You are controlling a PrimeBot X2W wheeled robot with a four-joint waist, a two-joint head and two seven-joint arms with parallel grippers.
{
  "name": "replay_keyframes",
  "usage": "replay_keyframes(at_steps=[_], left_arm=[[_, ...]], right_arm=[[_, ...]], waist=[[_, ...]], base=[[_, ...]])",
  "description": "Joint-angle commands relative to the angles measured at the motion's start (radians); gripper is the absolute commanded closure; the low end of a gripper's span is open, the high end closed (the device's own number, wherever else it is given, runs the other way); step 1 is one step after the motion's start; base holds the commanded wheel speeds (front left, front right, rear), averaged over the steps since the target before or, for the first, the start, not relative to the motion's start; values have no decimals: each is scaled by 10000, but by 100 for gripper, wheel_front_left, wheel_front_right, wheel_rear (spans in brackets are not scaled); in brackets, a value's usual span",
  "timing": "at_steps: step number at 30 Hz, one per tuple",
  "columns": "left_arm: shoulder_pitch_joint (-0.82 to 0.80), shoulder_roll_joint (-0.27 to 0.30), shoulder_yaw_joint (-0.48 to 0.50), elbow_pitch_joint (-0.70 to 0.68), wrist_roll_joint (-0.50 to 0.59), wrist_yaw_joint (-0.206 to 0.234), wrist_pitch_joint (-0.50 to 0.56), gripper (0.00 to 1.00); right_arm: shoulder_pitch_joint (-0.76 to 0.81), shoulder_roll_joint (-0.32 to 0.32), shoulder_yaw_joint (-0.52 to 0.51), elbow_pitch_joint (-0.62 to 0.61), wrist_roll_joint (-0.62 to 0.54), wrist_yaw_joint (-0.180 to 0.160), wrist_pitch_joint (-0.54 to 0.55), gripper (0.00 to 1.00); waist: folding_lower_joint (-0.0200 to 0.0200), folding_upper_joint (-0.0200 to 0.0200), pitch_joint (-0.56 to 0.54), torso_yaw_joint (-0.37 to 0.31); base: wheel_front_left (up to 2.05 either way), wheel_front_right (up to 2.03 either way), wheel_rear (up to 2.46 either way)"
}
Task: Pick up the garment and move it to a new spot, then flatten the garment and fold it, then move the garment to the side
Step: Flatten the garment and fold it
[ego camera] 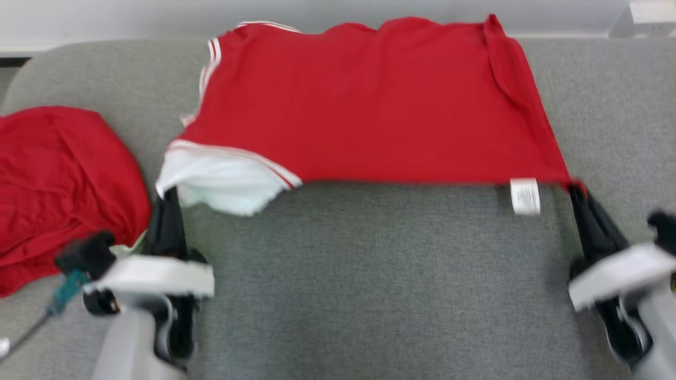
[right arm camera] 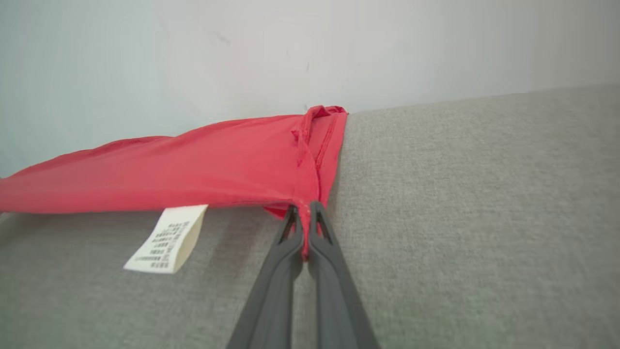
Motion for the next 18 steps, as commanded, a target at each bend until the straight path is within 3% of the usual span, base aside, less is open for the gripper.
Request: replay_keyframes(at_steps=[1, 5, 10, 14, 18], left_arm=[[679, 117, -127, -591, 95, 201, -24, 100], [2390, 116, -559, -2701, 508, 838, 199, 100], [4508, 203, -734, -5934, 980, 1731, 1482, 100], [5700, 246, -813, -8154, 1192, 2236, 2471, 100], [6131, 312, -962, -9196, 1178, 2391, 3217, 100]], right_arm=[[831, -317, -225, -322, -135, -41, -33, 100], [2503, -745, -750, -1510, -386, -41, 94, 100], [4611, -792, -2159, -3427, -926, -42, 1064, 100], [6177, -254, -3544, -5361, -1761, -42, 2327, 100], [7092, 544, -4491, -7048, -2532, -41, 3667, 100]], waist=[[0, 0, -299, 170], [0, 0, -649, 249], [0, 0, -969, 205], [0, 0, -1110, 176], [0, 0, -1132, 165]], base=[[0, 0, 0], [0, 0, 0], [0, 0, 0], [0, 0, 0], [0, 0, 0]])
